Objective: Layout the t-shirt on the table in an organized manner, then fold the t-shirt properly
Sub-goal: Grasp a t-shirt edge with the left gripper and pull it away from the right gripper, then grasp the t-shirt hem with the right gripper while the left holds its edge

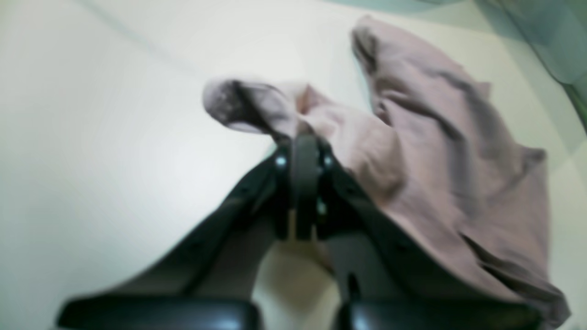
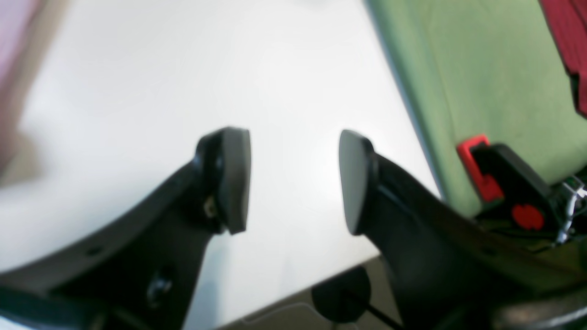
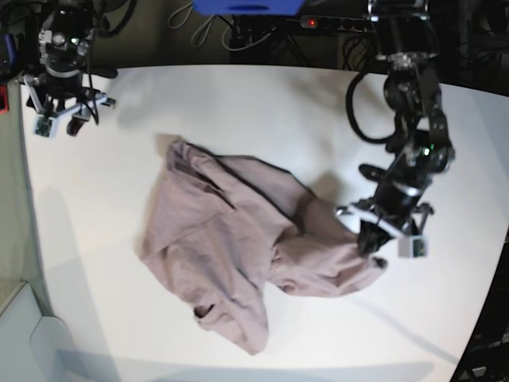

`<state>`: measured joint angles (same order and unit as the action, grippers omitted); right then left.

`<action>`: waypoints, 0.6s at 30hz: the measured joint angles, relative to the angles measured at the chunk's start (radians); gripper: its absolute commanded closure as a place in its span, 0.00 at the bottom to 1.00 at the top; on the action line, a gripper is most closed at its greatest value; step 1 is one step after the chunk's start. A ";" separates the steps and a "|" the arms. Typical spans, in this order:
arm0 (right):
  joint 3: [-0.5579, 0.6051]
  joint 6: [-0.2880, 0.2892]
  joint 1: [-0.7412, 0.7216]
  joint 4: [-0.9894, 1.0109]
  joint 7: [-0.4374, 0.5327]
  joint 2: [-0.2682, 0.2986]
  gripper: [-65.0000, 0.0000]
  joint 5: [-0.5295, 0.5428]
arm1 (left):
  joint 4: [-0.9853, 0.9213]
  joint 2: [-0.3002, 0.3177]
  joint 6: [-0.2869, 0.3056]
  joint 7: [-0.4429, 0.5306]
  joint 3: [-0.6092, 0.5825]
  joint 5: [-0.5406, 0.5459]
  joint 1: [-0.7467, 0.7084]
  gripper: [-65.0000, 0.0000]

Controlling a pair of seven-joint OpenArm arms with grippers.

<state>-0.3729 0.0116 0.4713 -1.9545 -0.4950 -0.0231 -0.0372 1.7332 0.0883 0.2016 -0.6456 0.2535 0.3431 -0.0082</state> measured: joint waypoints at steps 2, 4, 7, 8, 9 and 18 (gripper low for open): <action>0.003 0.000 -0.014 -0.002 0.005 0.003 0.52 0.003 | 0.074 0.024 -0.001 -0.025 0.071 0.035 -0.117 1.00; 0.008 -0.001 -0.034 -0.002 -0.005 -0.002 0.52 0.000 | 0.112 0.045 0.002 -0.027 0.150 0.080 -0.189 1.00; 0.079 -0.001 -0.056 -0.002 0.005 0.004 0.52 0.000 | 0.129 0.059 0.002 0.000 0.282 0.158 -0.254 1.00; 0.101 -0.001 -0.060 -0.002 0.005 0.000 0.52 0.000 | 0.121 0.060 0.004 -0.003 0.322 0.177 -0.270 1.00; 0.129 -0.001 -0.062 -0.002 0.006 -0.002 0.52 0.003 | 0.104 0.060 0.005 0.001 0.362 0.190 -0.291 1.00; 0.444 0.002 -0.101 -0.022 0.000 0.002 0.34 0.000 | -0.010 0.052 0.100 -0.005 0.457 0.224 -0.359 1.00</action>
<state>0.0708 0.0135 0.3706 -1.9766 -0.4953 -0.0208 -0.0368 1.7237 0.1402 0.3012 -0.6510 0.7109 0.5667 -0.3676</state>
